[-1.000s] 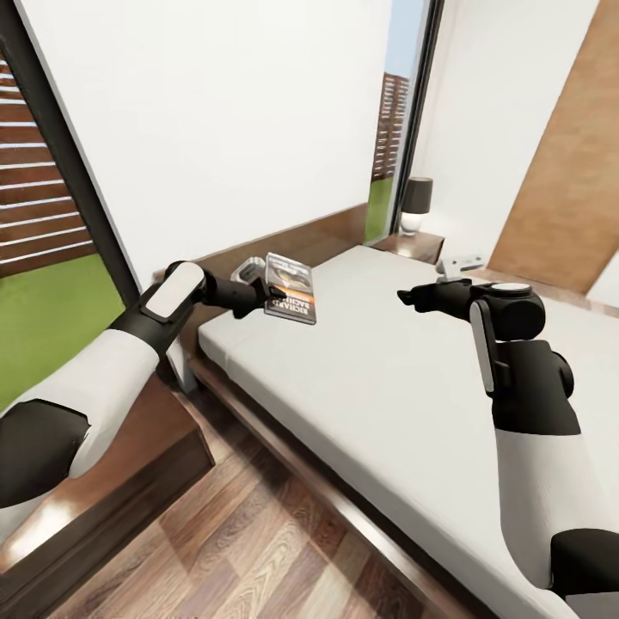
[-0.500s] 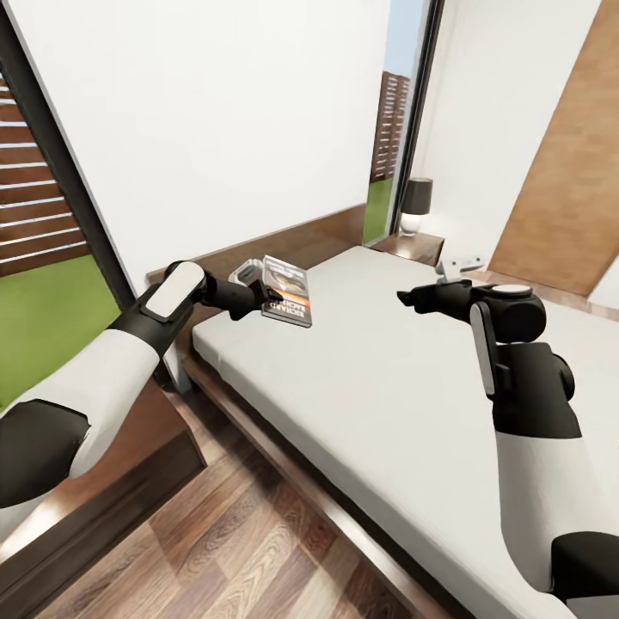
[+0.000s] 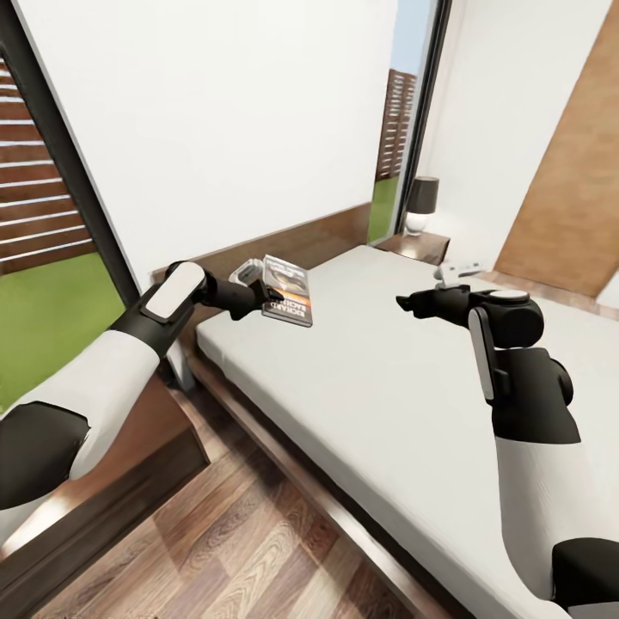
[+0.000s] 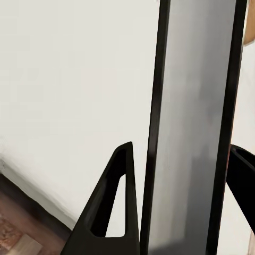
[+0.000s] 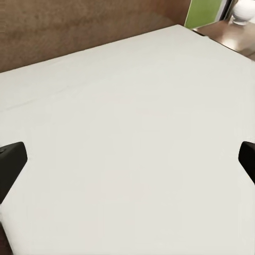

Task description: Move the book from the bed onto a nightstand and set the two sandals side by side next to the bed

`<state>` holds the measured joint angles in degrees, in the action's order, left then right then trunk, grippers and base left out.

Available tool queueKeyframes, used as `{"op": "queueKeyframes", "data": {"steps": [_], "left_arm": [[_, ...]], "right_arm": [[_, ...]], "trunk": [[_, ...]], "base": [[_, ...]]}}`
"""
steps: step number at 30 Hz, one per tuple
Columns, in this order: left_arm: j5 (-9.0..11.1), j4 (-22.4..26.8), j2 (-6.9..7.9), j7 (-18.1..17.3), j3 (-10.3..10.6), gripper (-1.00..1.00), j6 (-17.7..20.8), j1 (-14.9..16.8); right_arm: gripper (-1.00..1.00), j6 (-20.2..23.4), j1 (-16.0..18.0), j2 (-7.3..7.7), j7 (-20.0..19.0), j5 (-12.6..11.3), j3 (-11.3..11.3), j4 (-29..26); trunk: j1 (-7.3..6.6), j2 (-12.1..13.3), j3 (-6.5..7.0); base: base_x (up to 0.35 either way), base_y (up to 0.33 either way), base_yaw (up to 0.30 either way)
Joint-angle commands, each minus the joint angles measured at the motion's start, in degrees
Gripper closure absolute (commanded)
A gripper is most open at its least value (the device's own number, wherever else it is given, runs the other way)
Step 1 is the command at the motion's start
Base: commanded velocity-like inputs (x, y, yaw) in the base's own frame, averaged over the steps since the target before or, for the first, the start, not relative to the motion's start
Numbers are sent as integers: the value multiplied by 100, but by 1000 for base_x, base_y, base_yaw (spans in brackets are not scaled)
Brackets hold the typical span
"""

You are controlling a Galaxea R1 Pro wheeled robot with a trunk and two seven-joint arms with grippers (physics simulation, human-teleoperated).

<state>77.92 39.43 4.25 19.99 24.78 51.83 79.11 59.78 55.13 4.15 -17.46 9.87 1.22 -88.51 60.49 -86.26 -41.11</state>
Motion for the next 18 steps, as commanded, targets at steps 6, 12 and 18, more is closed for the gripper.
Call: {"op": "queueKeyframes", "data": {"steps": [6,12,18], "left_arm": [[57,57,6,54,27,100,-6,-3],[57,82,6,57,27,100,-6,-8],[57,103,6,60,27,100,-6,-9]], "right_arm": [[-100,22,-10,1,-47,59,9,-7],[-100,22,-16,6,-47,64,9,-32],[-100,22,-25,13,-57,61,10,-202]], "trunk": [[0,-3,-29],[0,-3,-38],[0,-3,-42]], "base": [[0,-2,132],[0,-1,52],[0,0,18]]}}
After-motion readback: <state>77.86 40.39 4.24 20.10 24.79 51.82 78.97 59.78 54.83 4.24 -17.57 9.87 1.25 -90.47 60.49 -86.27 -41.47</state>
